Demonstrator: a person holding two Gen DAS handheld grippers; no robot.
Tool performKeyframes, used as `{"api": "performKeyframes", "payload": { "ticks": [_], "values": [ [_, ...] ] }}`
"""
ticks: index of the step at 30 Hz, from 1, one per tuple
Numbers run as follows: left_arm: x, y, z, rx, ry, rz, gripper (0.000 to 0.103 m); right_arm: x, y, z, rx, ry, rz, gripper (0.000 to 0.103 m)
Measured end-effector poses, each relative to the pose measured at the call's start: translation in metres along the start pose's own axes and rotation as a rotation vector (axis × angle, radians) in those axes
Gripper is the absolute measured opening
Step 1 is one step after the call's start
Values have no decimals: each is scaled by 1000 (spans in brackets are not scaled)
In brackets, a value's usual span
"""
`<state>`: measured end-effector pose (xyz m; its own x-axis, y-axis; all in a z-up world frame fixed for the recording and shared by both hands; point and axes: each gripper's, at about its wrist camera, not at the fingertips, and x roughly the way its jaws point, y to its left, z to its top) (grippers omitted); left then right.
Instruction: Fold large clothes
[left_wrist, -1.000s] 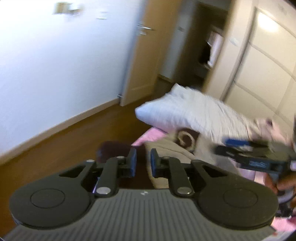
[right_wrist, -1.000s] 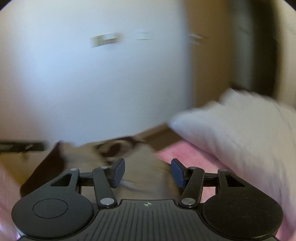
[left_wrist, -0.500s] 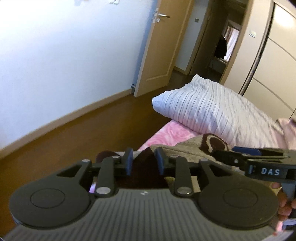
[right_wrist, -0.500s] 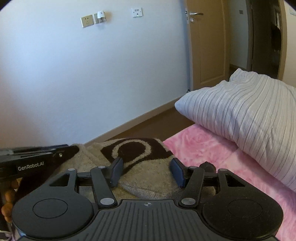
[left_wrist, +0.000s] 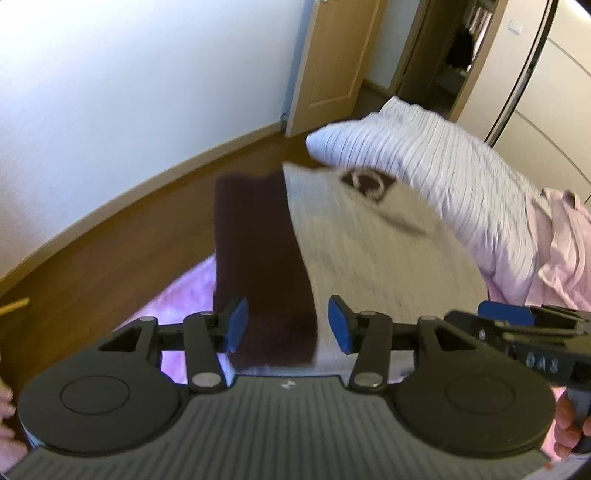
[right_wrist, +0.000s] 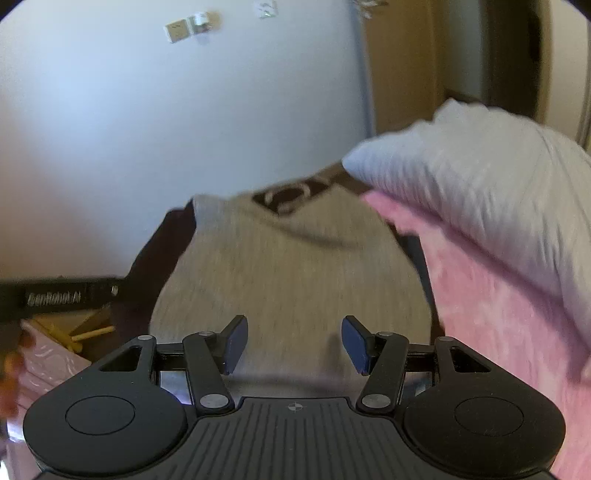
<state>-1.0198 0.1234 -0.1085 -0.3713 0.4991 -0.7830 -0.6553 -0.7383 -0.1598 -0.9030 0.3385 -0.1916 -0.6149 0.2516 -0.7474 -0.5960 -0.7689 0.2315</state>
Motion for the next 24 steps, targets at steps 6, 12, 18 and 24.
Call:
{"api": "performKeyframes", "payload": {
  "ticks": [6,12,18,24],
  "values": [
    [-49,-13,-30,-22,43,10,51,-49,5,-13,70,25,11,61],
    [-120,-30,-48,-31,-13,37,63,-111,14,-31,55,8,24,62],
    [-182,-51,-75,-30,-43,78,66,-170,17,-54,21,4,52,62],
    [-220,-75,-102,-32,-55,101,69,-218,20,-75,-42,-6,71,62]
  ]
}}
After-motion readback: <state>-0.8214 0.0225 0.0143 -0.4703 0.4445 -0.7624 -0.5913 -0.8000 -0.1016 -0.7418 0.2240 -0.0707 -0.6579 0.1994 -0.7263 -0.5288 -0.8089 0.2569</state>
